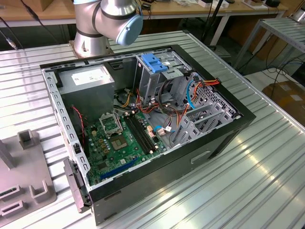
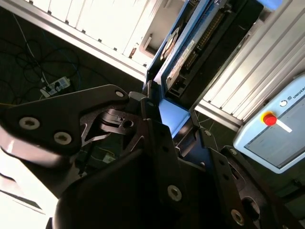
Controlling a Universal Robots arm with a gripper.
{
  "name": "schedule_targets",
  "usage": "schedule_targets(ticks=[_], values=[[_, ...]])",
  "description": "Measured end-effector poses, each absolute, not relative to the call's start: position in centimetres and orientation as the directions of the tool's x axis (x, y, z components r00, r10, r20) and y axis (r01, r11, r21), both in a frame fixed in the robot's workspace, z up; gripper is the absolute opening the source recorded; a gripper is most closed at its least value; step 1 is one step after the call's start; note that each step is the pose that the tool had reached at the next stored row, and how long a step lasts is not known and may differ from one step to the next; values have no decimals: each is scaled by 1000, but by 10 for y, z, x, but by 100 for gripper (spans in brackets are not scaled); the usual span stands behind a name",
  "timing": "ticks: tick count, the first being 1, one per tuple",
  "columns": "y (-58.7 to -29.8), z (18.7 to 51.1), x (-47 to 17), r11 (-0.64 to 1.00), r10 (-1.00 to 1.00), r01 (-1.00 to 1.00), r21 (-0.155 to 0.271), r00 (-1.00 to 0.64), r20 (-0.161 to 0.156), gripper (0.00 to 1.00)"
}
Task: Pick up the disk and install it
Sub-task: 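Pick up the disk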
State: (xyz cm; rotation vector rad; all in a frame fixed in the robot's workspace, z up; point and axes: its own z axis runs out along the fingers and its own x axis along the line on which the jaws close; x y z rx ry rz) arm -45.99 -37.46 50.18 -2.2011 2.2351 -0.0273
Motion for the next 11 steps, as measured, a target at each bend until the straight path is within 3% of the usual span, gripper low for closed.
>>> schedule_targets(ticks=[11], values=[[-375,502,-431,15,-1000,-1000,-16,-15,9,37]])
